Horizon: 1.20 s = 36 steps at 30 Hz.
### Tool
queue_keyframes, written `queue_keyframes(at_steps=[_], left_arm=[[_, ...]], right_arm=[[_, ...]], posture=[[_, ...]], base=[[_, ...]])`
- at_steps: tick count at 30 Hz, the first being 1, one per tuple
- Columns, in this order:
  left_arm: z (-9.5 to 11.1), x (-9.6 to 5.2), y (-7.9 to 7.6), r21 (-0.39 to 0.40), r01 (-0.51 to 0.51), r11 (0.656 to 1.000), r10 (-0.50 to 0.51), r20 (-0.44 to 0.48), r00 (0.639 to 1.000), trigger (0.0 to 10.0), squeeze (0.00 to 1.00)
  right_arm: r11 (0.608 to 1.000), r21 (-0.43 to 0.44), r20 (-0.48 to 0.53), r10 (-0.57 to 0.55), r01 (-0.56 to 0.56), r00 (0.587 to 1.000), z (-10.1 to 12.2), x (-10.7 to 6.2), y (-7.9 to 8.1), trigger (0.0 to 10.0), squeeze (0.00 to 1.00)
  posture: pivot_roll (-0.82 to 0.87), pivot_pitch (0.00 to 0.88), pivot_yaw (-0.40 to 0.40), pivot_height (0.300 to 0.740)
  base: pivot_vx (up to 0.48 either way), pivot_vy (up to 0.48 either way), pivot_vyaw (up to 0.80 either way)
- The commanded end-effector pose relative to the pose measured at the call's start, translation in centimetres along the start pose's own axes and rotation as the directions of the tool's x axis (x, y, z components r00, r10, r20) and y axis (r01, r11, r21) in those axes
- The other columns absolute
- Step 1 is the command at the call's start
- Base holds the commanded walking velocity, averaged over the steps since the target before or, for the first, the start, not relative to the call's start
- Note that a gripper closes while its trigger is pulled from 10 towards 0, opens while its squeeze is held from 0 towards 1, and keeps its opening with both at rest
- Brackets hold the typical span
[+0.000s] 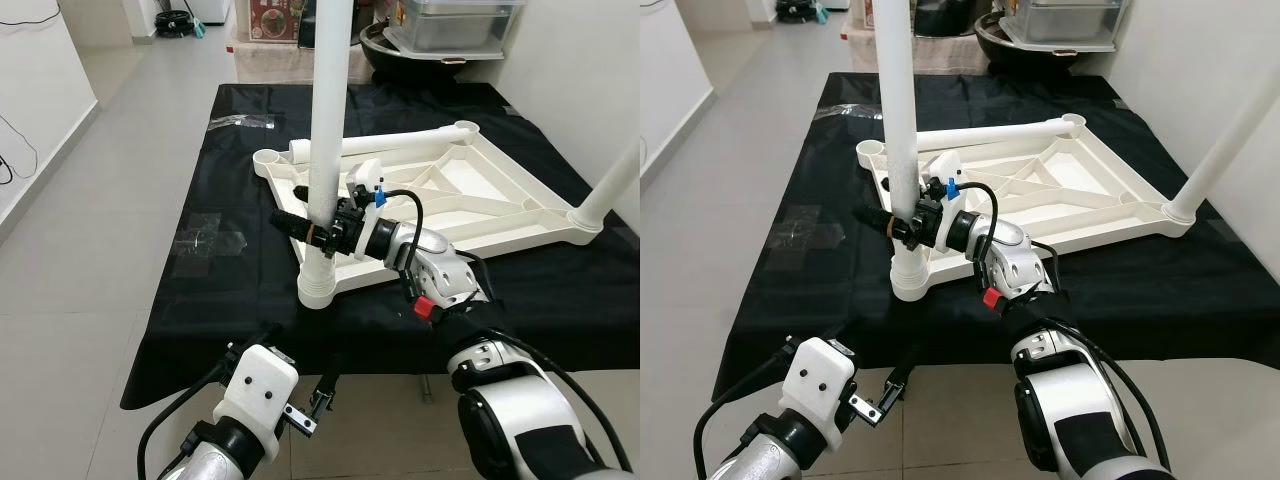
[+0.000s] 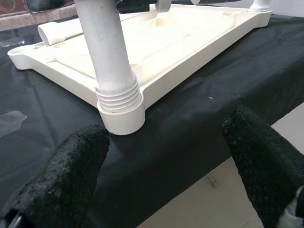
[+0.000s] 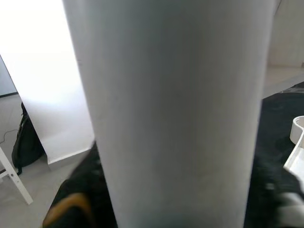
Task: Building children table
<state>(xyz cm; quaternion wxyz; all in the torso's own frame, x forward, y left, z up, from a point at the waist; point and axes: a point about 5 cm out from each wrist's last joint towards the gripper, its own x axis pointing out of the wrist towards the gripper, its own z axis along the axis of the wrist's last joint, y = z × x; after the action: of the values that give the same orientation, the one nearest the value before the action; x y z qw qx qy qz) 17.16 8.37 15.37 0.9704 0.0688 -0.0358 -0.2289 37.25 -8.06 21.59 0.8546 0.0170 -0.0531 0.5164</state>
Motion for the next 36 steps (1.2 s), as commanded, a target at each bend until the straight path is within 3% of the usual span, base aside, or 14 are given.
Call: queue_keyframes(at_steps=[1, 8, 15, 22, 23, 24, 25, 28, 29, 31, 32, 34, 35, 36], left_arm=[[-0.3, -0.1, -0.2, 0.003, 0.01, 1.0, -0.009, -0.015, 1.0, 10.0, 0.0], [-0.3, -0.1, -0.2, 0.004, 0.01, 1.0, -0.01, -0.015, 1.0, 10.0, 0.0], [-0.3, 0.1, 0.6, 0.004, -0.028, 1.0, 0.028, -0.01, 1.0, 10.0, 0.0], [-0.4, 0.3, 1.1, 0.013, -0.044, 0.999, 0.044, -0.011, 0.999, 10.0, 0.0], [-0.4, 0.3, 1.2, 0.015, -0.046, 0.999, 0.046, -0.01, 0.999, 10.0, 0.0], [-0.4, 0.3, 1.2, 0.015, -0.046, 0.999, 0.046, -0.01, 0.999, 10.0, 0.0], [-0.4, 0.3, 1.2, 0.018, -0.044, 0.999, 0.044, -0.01, 0.999, 10.0, 0.0], [-0.4, 0.3, 1.2, 0.018, -0.044, 0.999, 0.044, -0.01, 0.999, 10.0, 0.0], [-0.4, 0.3, 1.2, 0.019, -0.042, 0.999, 0.043, -0.009, 0.999, 10.0, 0.0], [-0.3, 0.3, 1.0, 0.022, -0.036, 0.999, 0.036, -0.006, 0.999, 10.0, 0.0], [-0.3, 0.3, 1.0, 0.022, -0.036, 0.999, 0.036, -0.006, 0.999, 10.0, 0.0], [-0.2, 0.4, 1.0, 0.022, -0.034, 0.999, 0.034, -0.004, 0.999, 10.0, 0.0], [-0.2, 0.4, 1.0, 0.022, -0.034, 0.999, 0.034, -0.004, 0.999, 10.0, 0.0], [-0.3, 0.4, 1.0, 0.02, -0.035, 0.999, 0.036, -0.005, 0.999, 10.0, 0.0]], right_arm=[[1.0, -0.02, 0.012, 0.015, -0.015, 1.0, 0.3, 0.5, 0.3, 0.0, 0.0], [0.999, -0.032, 0.027, -0.013, 0.014, 1.0, 0.3, 0.6, 0.2, 0.0, 0.0], [0.974, -0.088, 0.047, -0.206, 0.21, 0.977, -0.2, -0.2, -0.2, 0.0, 0.0], [0.91, -0.093, 0.029, -0.403, 0.404, 0.915, -1.6, -1.7, -0.5, 0.0, 0.0], [0.858, -0.069, 0.015, -0.51, 0.51, 0.86, -2.1, -2.3, -0.8, 0.0, 0.0], [0.858, -0.069, 0.015, -0.51, 0.51, 0.86, -2.1, -2.3, -0.8, 0.0, 0.0], [0.789, -0.101, -0.011, -0.61, 0.606, 0.792, -2.5, -3.0, -1.2, 0.0, 0.0], [0.789, -0.101, -0.011, -0.61, 0.606, 0.792, -2.5, -3.0, -1.2, 0.0, 0.0], [0.708, -0.097, -0.03, -0.705, 0.7, 0.709, -2.7, -3.7, -1.6, 0.0, 0.0], [0.475, -0.125, -0.038, -0.879, 0.871, 0.475, -2.5, -5.1, -2.1, 0.0, 0.0], [0.475, -0.125, -0.038, -0.879, 0.871, 0.475, -2.5, -5.1, -2.1, 0.0, 0.0], [0.275, -0.116, -0.028, -0.961, 0.954, 0.274, -2.1, -6.1, -2.0, 0.0, 0.0], [0.275, -0.116, -0.028, -0.961, 0.954, 0.274, -2.1, -6.1, -2.0, 0.0, 0.0], [0.136, -0.104, 0.002, -0.991, 0.985, 0.137, -1.6, -6.5, -1.5, 0.0, 0.0]], posture=[[0.14, 0.108, -0.076, 0.74], [0.14, 0.11, -0.075, 0.74], [0.14, 0.116, -0.07, 0.74], [0.13, 0.119, -0.067, 0.74], [0.13, 0.122, -0.065, 0.74], [0.13, 0.122, -0.065, 0.74], [0.13, 0.12, -0.065, 0.74], [0.13, 0.12, -0.065, 0.74], [0.13, 0.121, -0.062, 0.74], [0.13, 0.12, -0.062, 0.74], [0.13, 0.12, -0.062, 0.74], [0.13, 0.12, -0.065, 0.74], [0.13, 0.12, -0.065, 0.74], [0.13, 0.12, -0.065, 0.74]], base=[[0.0, 0.0, 0.0], [0.0, 0.0, 0.0], [0.0, 0.0, 0.0], [0.0, 0.0, 0.0], [0.0, 0.0, 0.0], [0.0, 0.0, 0.0], [0.0, 0.0, 0.0], [0.0, 0.0, 0.0], [0.0, 0.0, 0.0], [0.0, 0.0, 0.0], [0.0, 0.0, 0.0], [0.0, 0.0, 0.0], [0.0, 0.0, 0.0], [0.0, 0.0, 0.0]])
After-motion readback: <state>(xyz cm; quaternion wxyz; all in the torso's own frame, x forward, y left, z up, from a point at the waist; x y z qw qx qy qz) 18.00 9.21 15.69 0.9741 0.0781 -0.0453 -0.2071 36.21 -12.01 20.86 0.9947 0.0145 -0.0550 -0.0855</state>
